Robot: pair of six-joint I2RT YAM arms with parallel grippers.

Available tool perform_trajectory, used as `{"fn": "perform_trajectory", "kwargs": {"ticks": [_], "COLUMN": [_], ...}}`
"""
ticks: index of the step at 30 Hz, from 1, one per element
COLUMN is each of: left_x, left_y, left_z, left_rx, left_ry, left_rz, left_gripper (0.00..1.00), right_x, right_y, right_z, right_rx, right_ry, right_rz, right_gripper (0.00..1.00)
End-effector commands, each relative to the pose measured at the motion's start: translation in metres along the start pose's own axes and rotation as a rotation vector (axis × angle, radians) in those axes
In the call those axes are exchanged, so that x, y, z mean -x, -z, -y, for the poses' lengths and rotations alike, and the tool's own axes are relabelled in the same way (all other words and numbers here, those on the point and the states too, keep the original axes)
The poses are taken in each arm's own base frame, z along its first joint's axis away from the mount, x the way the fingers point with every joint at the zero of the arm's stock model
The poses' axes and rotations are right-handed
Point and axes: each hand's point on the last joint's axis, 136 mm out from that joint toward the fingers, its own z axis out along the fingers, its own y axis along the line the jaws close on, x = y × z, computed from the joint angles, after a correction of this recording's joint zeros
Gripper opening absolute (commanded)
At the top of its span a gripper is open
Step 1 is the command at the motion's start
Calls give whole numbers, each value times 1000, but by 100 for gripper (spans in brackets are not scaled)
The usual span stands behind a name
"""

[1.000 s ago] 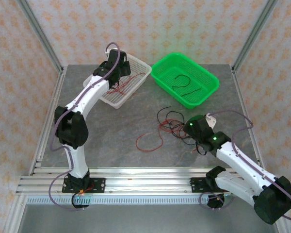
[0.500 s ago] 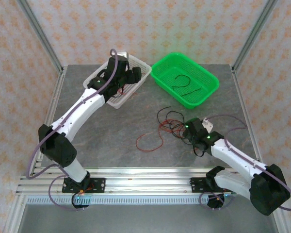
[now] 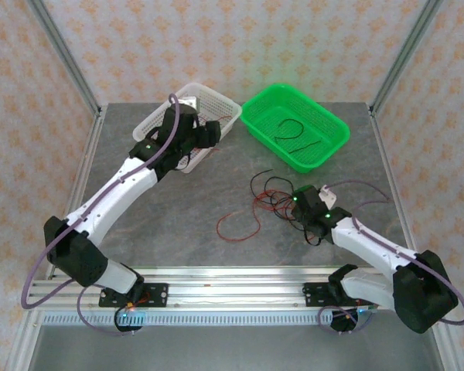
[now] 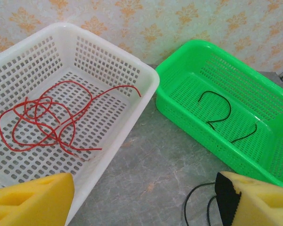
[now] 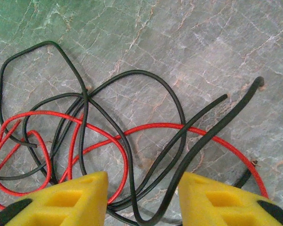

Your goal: Untangle the cables

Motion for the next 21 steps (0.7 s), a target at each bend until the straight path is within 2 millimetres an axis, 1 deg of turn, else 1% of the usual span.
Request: {"fn": "perform_trajectory", "kwargs": {"ticks": [1,4,8,10,13,16,21], "left_x": [7,5,3,1,-1,-4,-17], "left_y": [13,16,19,21,25,30,35], "left_z": [-1,-3,-4,-5,-6,-6,-2], "left_rx": [0,4,1,2,1,-4,-17], "left_ry": [22,25,29,32,35,41,42], "left_rz": [46,47,46,46,46,47,32], "left_gripper": [81,81,81,81,81,81,81], "right_x": [8,9,10,11,13,19,28], "right_y": [-3,-3,-2,-1,3,11,32], "right_z": [3,1,0,-1,-3,-9,-37], "right_rx": [-18,-13,-11,-5,2,33,178], "right_ry": [-10,-12,-10,-5,1,16,82], "right_rz": [45,50,52,52,58,72,92], "right_gripper": [36,22,9,0,0,0,0]}}
